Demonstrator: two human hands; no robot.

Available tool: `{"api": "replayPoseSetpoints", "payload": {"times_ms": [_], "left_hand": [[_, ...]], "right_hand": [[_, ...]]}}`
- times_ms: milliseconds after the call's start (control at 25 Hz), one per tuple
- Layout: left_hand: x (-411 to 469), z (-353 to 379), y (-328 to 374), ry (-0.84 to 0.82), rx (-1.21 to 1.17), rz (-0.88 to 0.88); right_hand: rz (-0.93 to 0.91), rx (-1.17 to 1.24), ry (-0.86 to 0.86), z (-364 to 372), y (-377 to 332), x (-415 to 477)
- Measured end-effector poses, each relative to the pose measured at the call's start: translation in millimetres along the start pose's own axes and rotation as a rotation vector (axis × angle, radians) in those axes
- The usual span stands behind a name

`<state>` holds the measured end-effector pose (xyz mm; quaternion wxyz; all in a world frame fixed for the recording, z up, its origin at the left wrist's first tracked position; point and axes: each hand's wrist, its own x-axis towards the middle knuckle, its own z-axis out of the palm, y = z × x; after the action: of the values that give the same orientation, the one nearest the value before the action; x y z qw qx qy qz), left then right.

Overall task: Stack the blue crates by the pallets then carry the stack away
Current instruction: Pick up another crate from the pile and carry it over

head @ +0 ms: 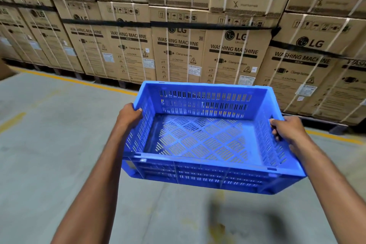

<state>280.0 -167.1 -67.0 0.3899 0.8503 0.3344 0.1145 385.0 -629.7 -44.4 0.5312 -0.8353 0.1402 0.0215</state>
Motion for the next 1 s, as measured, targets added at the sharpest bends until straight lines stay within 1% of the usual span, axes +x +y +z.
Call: {"api": "replayPoseSetpoints", "payload": {"times_ms": [120,240,480,680,800,880,960,1000], "left_hand": [[9,4,0,0.005,-0.024,-0.002],[21,12,-5,-0.006,-0.047,-0.013],[29,20,-16,0.022,-0.003,-0.066],[40,23,-6,-0.022,0.112,-0.062],[48,25,4,-0.093,0.229,-0.063],[64,25,5,-0.191,0.256,-0.071],[80,25,7,-0.282,0.284,-0.114],[86,27,7,-0.311,0.279,-0.128]], "right_hand": [[-0.008,0.011,-0.017,9,-9,13],[-0.008,0.030,-0.014,19,-2,27],[0.033,0.036,-0.080,44,21,42],[0.117,0.067,-0.103,46,23,50],[0.204,0.096,-0.215,37,11,57],[0.306,0.140,-0.354,27,-1,64],[0.419,0.264,-0.497,21,-10,73],[0.459,0.329,-0.541,19,-13,79]]}}
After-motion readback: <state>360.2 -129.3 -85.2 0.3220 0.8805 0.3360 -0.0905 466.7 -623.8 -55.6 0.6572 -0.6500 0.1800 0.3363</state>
